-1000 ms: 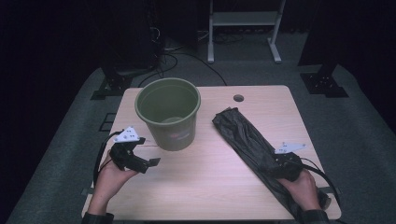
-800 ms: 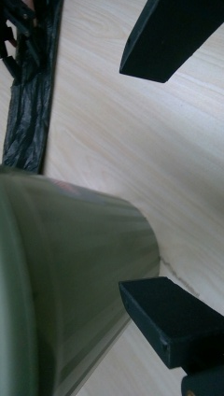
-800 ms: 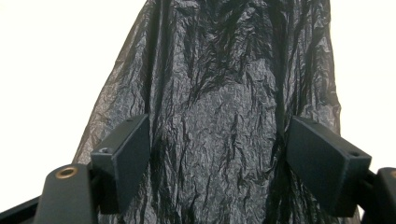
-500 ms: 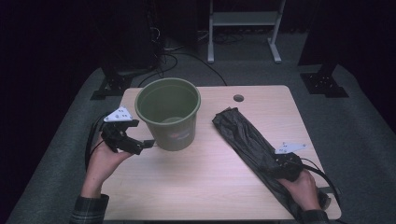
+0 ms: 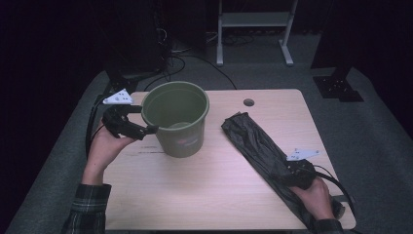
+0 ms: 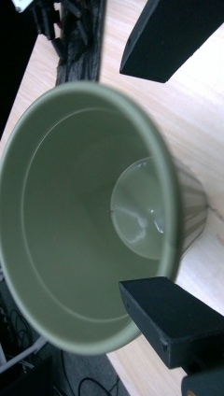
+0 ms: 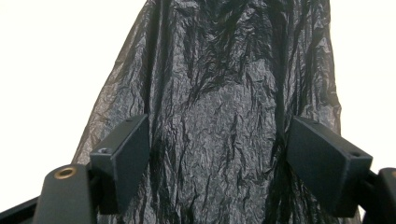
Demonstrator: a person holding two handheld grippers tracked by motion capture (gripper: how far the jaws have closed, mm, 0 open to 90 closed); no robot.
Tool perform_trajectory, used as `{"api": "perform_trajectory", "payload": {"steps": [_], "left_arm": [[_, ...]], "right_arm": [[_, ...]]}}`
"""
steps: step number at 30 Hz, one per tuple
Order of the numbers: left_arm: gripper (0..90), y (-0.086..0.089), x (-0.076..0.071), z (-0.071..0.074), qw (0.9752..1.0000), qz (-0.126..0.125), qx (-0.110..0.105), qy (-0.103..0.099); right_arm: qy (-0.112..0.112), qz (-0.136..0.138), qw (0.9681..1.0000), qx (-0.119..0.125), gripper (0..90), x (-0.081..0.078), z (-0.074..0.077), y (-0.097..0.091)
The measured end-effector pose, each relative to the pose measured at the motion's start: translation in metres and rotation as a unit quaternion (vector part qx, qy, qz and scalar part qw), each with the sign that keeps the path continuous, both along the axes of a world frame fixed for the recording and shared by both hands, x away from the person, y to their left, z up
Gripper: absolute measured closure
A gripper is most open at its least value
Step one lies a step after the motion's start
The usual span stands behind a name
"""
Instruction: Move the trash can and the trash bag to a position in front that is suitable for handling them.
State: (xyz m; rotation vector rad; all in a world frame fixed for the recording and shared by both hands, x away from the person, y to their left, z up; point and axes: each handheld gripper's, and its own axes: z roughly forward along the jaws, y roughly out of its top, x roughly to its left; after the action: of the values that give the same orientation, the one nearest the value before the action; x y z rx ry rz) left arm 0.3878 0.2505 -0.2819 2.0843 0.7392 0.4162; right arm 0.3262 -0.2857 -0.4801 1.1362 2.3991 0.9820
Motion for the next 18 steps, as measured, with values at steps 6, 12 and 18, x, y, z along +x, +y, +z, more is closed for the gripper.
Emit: {"api": "perform_trajectory", "payload": {"steps": [6, 12, 18], "left_arm": [[0.0, 0.000, 0.021, 0.005, 1.0000, -0.005, 0.006, -0.003], [0.0, 0.001, 0.038, 0.009, 0.9999, -0.002, 0.012, -0.007], [0.0, 0.005, 0.053, 0.005, 0.9999, 0.004, 0.008, -0.006]], "right_arm": [[0.000, 0.000, 1.0000, 0.000, 20.6, 0.000, 0.000, 0.000], [0.000, 0.000, 1.0000, 0.000, 20.6, 0.000, 0.000, 0.000], [0.000, 0.000, 1.0000, 0.000, 20.6, 0.000, 0.000, 0.000]]}}
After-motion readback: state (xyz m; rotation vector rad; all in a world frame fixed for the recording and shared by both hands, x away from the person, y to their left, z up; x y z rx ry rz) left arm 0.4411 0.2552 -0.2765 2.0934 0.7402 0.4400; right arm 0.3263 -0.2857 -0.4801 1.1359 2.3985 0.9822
